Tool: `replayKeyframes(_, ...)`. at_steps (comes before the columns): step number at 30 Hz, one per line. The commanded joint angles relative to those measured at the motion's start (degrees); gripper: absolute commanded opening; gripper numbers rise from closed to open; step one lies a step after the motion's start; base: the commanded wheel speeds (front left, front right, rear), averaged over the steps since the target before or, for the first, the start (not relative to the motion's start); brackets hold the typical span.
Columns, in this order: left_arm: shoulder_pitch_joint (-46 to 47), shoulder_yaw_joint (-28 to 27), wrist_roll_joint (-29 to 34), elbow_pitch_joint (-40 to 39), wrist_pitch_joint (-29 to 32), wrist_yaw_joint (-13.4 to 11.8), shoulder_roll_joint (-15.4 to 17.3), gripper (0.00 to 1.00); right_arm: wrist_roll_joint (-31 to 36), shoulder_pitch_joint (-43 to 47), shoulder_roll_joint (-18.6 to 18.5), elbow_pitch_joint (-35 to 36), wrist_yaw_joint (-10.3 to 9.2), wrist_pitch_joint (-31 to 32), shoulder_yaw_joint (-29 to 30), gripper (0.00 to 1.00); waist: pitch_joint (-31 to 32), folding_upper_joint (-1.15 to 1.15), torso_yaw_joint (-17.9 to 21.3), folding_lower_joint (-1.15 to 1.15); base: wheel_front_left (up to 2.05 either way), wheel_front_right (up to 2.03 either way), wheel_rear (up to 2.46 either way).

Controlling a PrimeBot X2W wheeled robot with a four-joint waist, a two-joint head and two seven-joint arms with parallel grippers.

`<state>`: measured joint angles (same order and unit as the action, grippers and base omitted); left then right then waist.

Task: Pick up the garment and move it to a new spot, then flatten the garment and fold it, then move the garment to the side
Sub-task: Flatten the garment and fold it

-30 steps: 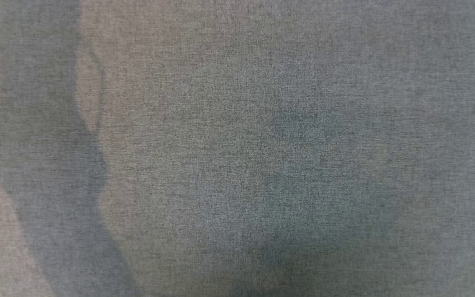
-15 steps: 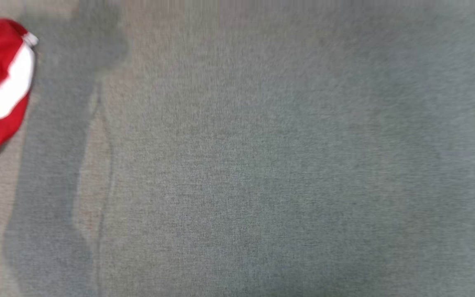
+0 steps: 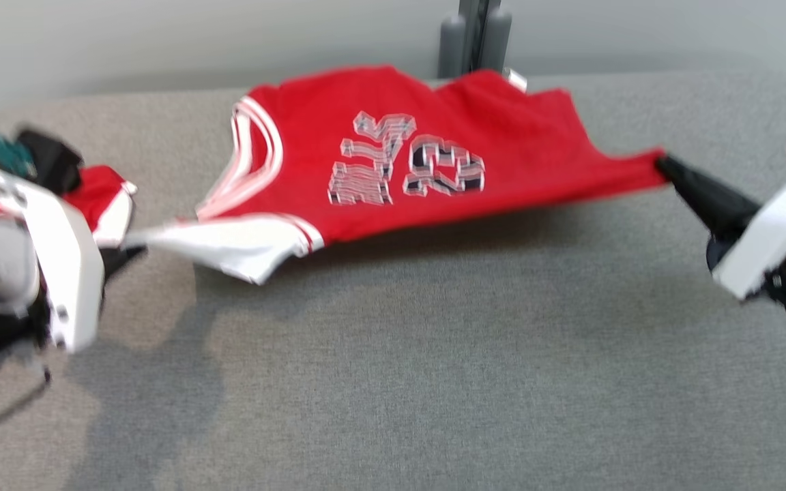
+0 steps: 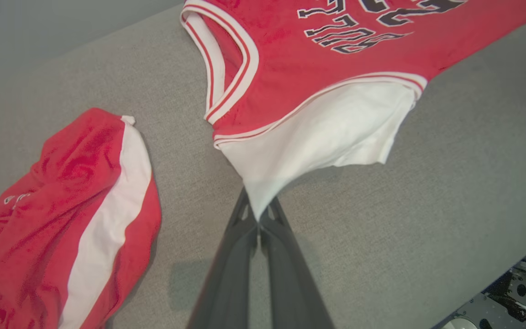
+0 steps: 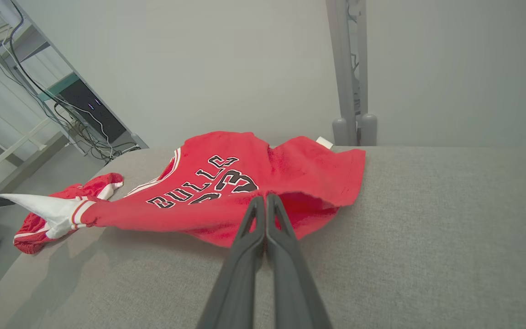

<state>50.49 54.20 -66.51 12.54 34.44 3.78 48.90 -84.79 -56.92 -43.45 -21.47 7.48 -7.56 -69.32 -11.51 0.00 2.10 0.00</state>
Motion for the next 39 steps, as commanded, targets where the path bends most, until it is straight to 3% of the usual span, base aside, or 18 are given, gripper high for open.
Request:
replayKeyframes(1, -3.39, 0.35, -2.11, -3.56, 1.17, -1.58, 1.85, 0.00, -1.51, 3.18, -1.28, 1.12, 0.04, 0.53, -0.70, 0.00, 2.97, 0.00, 0.00, 0.00, 0.00, 0.00, 0.00)
replayKeyframes(5, -9.76, 1.23, -6.55, -10.97, 3.09, -4.25, 5.43, 0.00, -3.98, 7.99, -3.18, 3.92, 0.04, 2.45, -1.62, 0.00, 3.89, 0.00, 0.10, 0.00, 0.00, 0.00, 0.00)
replayKeyframes(13, -18.33, 2.37, -11.03, -19.77, 1.74, -6.89, 9.75, 0.00, -6.34, 14.51, -6.86, 9.61, 0.04, 5.81, -2.71, 0.00, 4.17, 0.00, 0.83, 0.00, 0.00, 0.00, 0.00)
replayKeyframes(20, -23.91, 4.55, -14.23, -25.31, 2.46, -7.63, 12.31, 0.00, -9.90, 19.37, -11.23, 13.96, 0.04, 11.07, -3.35, 0.00, 4.21, 0.00, 1.04, 0.00, 0.00, 0.00, 0.00)
replayKeyframes(30, -25.87, 5.43, -18.22, -31.64, 6.57, -8.48, 15.58, 0.00, -13.29, 24.56, -19.17, 20.13, 0.04, 13.05, -3.81, 0.00, 3.47, 0.00, -0.20, 0.00, 0.00, 0.00, 0.00)
replayKeyframes(39, -22.17, 3.14, -16.90, -30.42, 6.03, -9.15, 14.93, 0.00, -13.23, 20.56, -18.13, 21.45, 0.04, 11.21, -3.64, 0.00, 2.06, 0.00, 0.73, 0.00, 0.00, 0.00, 0.00)
